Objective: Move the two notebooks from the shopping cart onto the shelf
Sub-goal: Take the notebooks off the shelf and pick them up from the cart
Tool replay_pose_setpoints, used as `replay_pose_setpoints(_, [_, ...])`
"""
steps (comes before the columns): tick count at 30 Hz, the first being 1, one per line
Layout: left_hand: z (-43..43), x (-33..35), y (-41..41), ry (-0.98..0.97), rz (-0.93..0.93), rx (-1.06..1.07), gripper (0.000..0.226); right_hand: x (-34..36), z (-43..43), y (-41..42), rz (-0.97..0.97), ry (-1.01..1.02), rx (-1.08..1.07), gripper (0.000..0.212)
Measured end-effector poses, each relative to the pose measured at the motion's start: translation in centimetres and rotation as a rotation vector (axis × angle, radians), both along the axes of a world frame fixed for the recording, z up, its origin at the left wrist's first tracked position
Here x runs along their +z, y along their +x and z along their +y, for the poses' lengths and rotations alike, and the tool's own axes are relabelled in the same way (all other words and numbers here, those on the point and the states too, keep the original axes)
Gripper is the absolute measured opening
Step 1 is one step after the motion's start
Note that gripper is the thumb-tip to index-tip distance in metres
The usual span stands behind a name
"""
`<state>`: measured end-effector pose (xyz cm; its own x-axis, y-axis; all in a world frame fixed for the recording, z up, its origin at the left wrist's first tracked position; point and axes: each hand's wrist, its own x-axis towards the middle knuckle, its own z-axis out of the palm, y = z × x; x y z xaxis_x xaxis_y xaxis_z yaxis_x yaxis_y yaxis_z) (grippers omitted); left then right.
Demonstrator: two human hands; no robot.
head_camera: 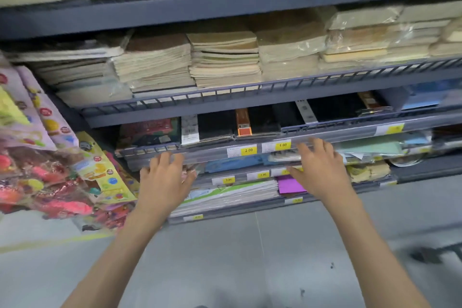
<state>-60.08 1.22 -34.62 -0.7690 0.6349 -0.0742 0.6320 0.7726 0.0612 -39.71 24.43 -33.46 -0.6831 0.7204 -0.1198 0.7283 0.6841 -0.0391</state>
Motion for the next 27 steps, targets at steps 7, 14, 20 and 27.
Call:
replay_pose_setpoints(7, [1.5, 10.0, 1.6, -0.085, -0.03, -0.156, 0.052, 10.3, -1.9, 1.7, -0.083, -0.027, 0.01, 0.054])
replay_pose_setpoints(14, [4.8, 19.9, 4.0, -0.126, -0.083, -0.311, 0.053, 18.8, -2.0, 5.2, -0.123, -0.115, -0.031, 0.063])
replay_pose_setpoints(20, [9.0, 25.3, 7.5, -0.165, -0.226, -0.499, 0.052, 22.9, -1.9, 10.8, -0.132, -0.149, -0.171, 0.058])
replay_pose_setpoints(27, [15.4, 28.4, 15.4, -0.133, -0.149, -0.743, 0.052, 26.3, -1.0, 19.3, -0.108, -0.169, -0.336, 0.063])
